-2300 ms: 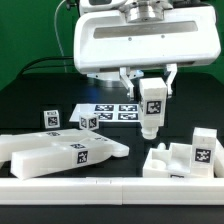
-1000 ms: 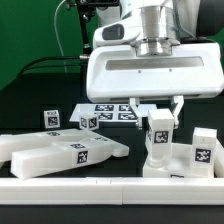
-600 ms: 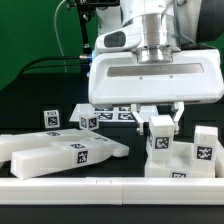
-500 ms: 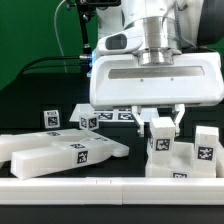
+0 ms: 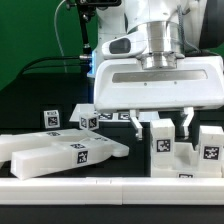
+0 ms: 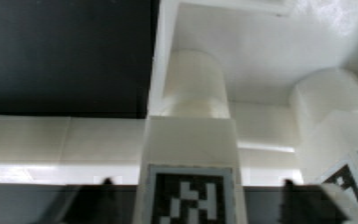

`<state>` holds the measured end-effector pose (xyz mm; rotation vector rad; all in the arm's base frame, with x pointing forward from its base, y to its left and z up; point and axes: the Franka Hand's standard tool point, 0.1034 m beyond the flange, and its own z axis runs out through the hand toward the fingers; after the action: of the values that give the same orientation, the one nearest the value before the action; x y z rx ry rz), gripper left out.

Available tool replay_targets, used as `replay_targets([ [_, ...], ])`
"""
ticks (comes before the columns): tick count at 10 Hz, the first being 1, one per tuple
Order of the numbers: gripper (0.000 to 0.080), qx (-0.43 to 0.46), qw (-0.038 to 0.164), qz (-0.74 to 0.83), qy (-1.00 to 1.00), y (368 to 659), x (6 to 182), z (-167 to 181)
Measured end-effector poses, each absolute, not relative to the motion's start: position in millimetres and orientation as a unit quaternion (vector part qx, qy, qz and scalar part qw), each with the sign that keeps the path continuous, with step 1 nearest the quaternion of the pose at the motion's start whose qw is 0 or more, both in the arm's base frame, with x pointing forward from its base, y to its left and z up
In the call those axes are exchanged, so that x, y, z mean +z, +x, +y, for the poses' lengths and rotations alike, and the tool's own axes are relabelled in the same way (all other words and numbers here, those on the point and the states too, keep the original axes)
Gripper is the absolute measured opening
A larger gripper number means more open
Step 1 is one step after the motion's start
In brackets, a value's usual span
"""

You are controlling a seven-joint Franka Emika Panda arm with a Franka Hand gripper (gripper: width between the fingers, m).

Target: Assemble chair

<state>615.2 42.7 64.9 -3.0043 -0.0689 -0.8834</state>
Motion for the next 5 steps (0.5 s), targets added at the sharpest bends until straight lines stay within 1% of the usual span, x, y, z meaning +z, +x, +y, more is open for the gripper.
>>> replay_targets([
  [1, 0.0612, -0.282, 0.005, -0.022, -0.959, 615.1, 64.6, 42.7],
  [2, 0.0612, -0.281, 0.005, -0.022, -0.959, 615.0, 64.5, 42.6],
  [3, 0.0642, -0.273, 0.007, -0.021, -0.962, 614.5, 63.6, 41.2],
  [4, 0.0642, -0.236, 0.021, -0.020, -0.971, 617.5, 69.9, 37.5],
  [5, 0.0648, -0.225, 0.027, -0.015, -0.974, 624.0, 80.6, 33.1],
])
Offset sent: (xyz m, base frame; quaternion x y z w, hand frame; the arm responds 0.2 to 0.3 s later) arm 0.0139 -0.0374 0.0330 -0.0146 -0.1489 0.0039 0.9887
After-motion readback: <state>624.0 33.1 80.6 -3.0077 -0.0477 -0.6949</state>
